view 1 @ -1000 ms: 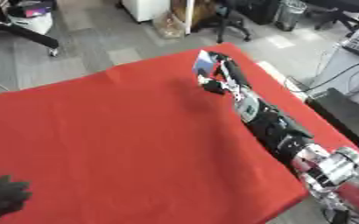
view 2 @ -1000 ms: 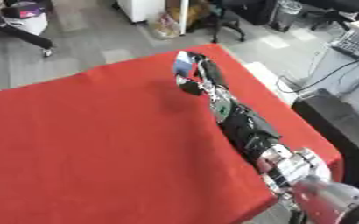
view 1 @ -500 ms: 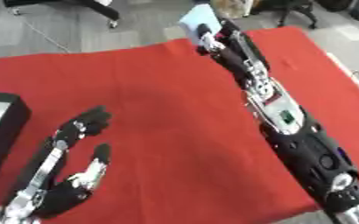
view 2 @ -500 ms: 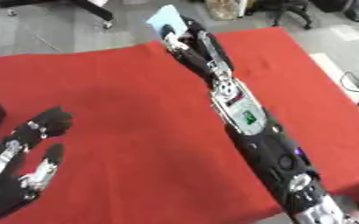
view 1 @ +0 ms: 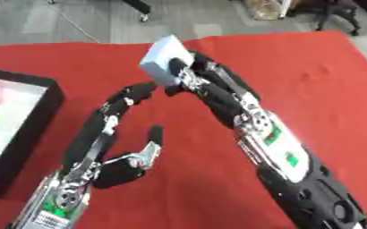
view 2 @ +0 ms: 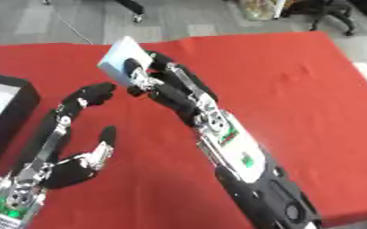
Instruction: Pick up the objects with one hand, pass them to the other hand, and then place them into the box on the other side of the table.
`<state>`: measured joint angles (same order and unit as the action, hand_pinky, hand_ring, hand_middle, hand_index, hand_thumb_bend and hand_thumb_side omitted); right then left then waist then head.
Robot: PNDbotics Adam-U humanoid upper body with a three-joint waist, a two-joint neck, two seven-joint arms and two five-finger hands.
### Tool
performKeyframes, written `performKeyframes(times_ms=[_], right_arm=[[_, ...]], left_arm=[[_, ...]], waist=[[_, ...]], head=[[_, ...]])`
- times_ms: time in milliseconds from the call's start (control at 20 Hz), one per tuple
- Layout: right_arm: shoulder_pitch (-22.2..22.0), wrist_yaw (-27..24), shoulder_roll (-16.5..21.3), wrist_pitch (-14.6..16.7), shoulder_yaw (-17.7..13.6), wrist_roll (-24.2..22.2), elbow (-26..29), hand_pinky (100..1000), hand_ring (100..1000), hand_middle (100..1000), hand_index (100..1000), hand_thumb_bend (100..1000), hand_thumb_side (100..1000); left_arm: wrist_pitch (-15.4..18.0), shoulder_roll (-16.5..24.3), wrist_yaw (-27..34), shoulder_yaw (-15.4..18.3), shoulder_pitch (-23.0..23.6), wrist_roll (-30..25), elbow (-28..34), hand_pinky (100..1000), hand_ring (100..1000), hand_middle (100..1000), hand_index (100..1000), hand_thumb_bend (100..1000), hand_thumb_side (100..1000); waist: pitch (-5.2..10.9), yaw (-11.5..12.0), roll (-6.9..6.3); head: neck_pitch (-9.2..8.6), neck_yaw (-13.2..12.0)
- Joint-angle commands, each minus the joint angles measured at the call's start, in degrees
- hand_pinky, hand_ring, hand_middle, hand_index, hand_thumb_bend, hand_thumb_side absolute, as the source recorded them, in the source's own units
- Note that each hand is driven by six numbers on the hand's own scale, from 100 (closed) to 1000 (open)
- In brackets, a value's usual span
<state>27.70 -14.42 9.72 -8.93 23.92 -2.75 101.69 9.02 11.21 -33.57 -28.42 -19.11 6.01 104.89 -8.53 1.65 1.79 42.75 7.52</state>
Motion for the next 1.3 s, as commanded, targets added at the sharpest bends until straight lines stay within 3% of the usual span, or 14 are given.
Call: performKeyframes(times_ms=[50, 600, 950, 1200, 1250, 1300], right_arm=[[0.8, -0.1, 0.6, -0.3, 1.9, -1.9, 1.7, 626, 555, 317, 354, 100, 508], [0.6, 0.2, 1.0, -0.5, 2.1, -2.6, 1.4, 625, 554, 318, 355, 100, 507], [0.5, 0.2, 0.4, -0.2, 0.8, -0.4, 1.1, 625, 554, 319, 356, 100, 514], [0.1, 0.2, -0.2, 0.3, -1.2, 2.5, 0.6, 626, 554, 319, 357, 100, 523], [0.0, 0.2, -0.3, 0.4, -1.4, 2.8, 0.5, 626, 554, 319, 357, 100, 518], [-0.1, 0.1, -0.3, 0.4, -1.4, 2.9, 0.4, 626, 554, 319, 357, 100, 523]], left_arm=[[0.6, -0.8, -1.3, -0.6, -0.9, 2.3, 0.2, 838, 842, 847, 961, 100, 607], [-1.2, -1.7, -3.0, -0.3, 0.7, 7.1, 0.5, 836, 827, 833, 957, 100, 603], [1.6, -0.3, -4.6, -1.0, 3.1, 4.4, 0.8, 820, 775, 769, 924, 100, 600], [1.4, -0.7, -6.7, 3.6, 6.3, 9.5, 1.1, 792, 718, 695, 875, 100, 599], [0.9, -0.7, -7.0, 5.0, 6.7, 11.5, 1.3, 793, 722, 701, 879, 100, 703], [0.3, -0.6, -7.3, 6.2, 7.0, 13.6, 1.8, 796, 735, 718, 889, 100, 584]], waist=[[0.5, 0.1, 0.8], [0.27, 0.6, 0.97], [-0.06, 0.2, 0.98], [-0.18, 0.2, 0.9], [-0.19, 0.2, 0.86], [-0.19, 0.3, 0.81]], head=[[-0.5, 0.2], [-1.73, 1.6], [-2.85, 3.2], [-3.11, 3.7], [-3.12, 3.7], [-3.11, 3.7]])
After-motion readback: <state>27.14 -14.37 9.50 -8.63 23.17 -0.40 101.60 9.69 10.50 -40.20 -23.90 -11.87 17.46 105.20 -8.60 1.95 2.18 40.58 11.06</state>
